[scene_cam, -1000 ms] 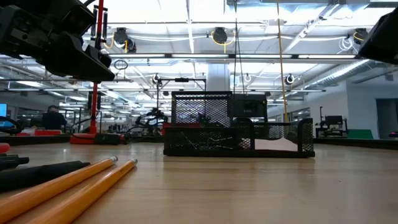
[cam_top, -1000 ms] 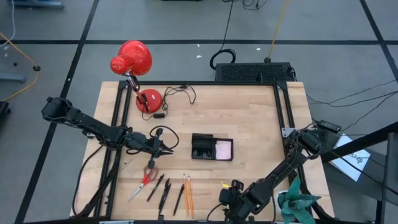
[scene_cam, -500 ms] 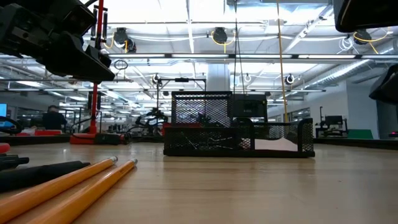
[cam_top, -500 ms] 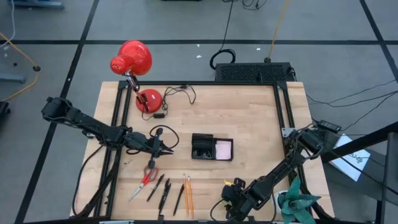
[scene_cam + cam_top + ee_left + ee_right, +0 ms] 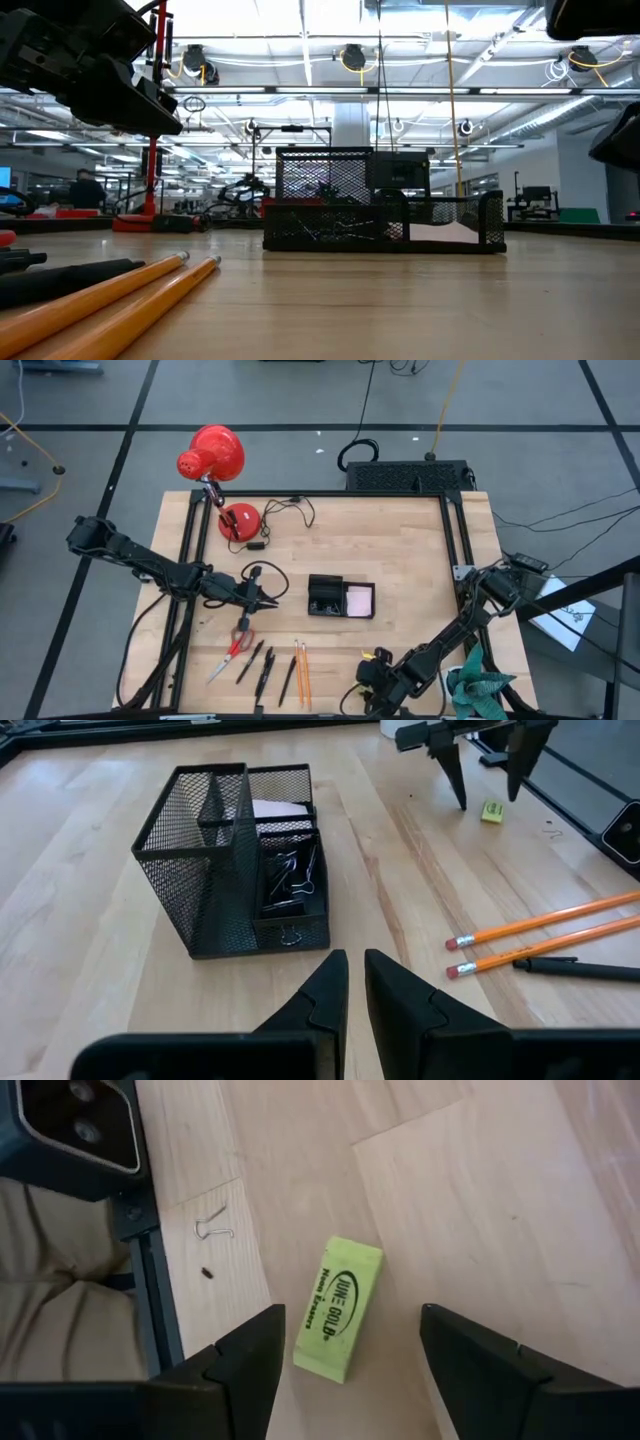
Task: Pick and place office supplies into organizer
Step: Put the green eraser into the black desk organizer
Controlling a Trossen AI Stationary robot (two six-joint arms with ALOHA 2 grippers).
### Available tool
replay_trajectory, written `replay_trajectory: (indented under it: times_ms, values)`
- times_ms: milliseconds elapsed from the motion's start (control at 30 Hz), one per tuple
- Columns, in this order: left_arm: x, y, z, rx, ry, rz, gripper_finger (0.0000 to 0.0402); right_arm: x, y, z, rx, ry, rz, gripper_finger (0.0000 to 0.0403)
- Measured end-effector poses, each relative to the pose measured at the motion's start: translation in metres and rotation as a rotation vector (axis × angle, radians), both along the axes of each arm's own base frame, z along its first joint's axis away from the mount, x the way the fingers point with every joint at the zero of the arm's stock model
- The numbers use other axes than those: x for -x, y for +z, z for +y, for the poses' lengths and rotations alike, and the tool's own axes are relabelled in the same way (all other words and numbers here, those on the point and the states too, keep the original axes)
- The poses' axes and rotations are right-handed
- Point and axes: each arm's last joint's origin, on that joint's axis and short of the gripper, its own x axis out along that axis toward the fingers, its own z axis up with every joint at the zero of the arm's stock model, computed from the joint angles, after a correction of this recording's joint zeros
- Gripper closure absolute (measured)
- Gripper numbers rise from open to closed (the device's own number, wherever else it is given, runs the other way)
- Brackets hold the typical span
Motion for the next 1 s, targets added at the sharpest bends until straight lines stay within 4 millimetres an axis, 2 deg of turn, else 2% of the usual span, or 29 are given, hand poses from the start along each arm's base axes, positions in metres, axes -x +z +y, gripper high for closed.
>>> replay_trajectory:
  times_ms: [200, 400, 467, 800, 1000]
  values:
    - [0.000, 0.000, 0.000, 0.007, 0.003, 0.002, 0.0355, -0.003, -0.005, 0.001, 0.002, 0.003, -0.016, 0.0177]
    - [0.000, 0.000, 0.000, 0.003, 0.002, 0.004, 0.0355, -0.001, -0.035, 0.004, 0.026, 0.012, 0.076, 0.0177]
    - [0.000, 0.000, 0.000, 0.003, 0.002, 0.004, 0.0355, 0.001, -0.039, 0.004, 0.025, 0.013, 0.113, 0.0177]
    - [0.000, -0.001, 0.000, 0.004, 0.003, 0.011, 0.0355, 0.020, -0.042, 0.010, 0.133, 0.126, 0.165, 0.0179]
    - [0.001, -0.002, 0.000, 0.001, 0.003, 0.024, 0.0355, 0.026, -0.043, 0.009, 0.209, 0.147, 0.178, 0.0207]
